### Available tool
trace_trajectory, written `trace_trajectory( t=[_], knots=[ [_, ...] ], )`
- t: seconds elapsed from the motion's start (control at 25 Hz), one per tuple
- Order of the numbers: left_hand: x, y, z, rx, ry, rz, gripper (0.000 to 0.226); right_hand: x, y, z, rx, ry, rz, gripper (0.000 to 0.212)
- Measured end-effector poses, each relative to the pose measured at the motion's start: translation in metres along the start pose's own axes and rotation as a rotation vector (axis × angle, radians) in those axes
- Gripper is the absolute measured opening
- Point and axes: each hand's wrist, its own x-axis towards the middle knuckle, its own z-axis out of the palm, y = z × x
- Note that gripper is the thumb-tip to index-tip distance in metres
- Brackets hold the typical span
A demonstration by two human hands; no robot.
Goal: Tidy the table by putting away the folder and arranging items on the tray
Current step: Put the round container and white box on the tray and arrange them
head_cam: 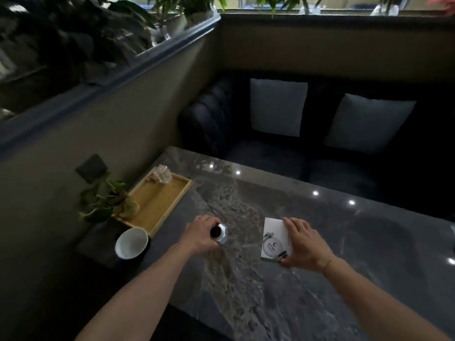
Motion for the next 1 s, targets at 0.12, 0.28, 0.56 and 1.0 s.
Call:
trace_trajectory(
  t=[0.12,0.28,0.56,1.0],
  knots=[
    [-0.018,-0.036,-0.013,-0.003,0.016,-0.037,0.062,0.019,-0.037,-0.001,-0.015,0.003,-0.053,0.126],
    [-0.047,-0.086,-0.032,-0.024,0.042,-0.068,0.064,0.039,-0.092,0.002,-0.040,0.006,-0.122,0.127],
    [-0.091,-0.156,-0.048,-0.053,0.102,-0.122,0.064,0.057,-0.177,0.014,-0.059,-0.009,-0.175,0.129],
    [-0.128,-0.237,-0.085,0.037,0.121,-0.082,0.066,0.075,-0.275,0.023,-0.041,0.023,-0.174,0.127]
  ],
)
